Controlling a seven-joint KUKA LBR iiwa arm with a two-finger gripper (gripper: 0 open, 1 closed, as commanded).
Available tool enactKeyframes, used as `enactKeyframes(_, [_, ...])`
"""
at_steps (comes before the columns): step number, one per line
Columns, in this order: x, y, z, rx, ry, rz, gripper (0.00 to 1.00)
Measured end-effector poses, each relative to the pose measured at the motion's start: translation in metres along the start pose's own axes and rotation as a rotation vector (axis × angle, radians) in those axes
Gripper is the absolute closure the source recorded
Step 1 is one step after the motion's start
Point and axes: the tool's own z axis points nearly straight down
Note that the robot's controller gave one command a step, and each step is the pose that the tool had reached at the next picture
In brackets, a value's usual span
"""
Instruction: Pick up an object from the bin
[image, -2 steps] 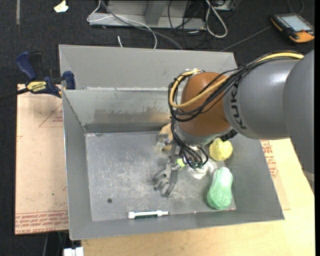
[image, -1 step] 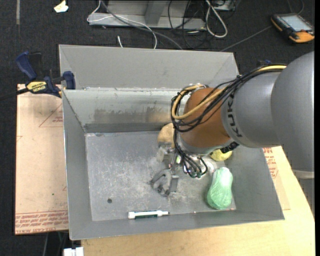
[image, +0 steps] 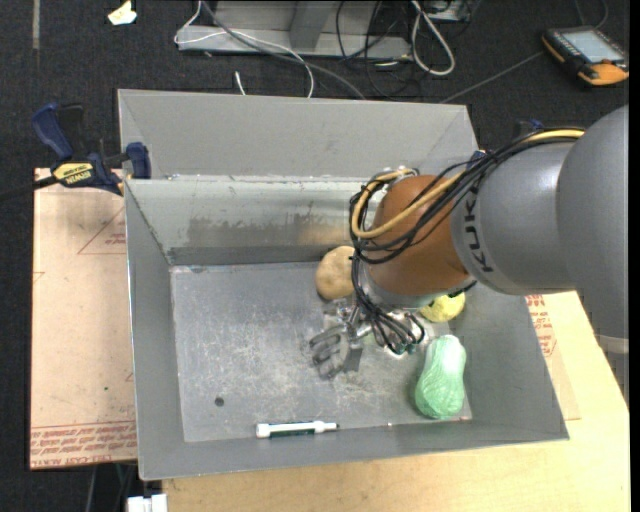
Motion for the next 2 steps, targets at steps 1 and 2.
enactKeyframes(1, [0.0,0.0,0.0,0.0,0.0,0.0,1.0])
enactKeyframes(2, [0.002,0.001,-0.037,-0.001,0.008,0.001,1.0])
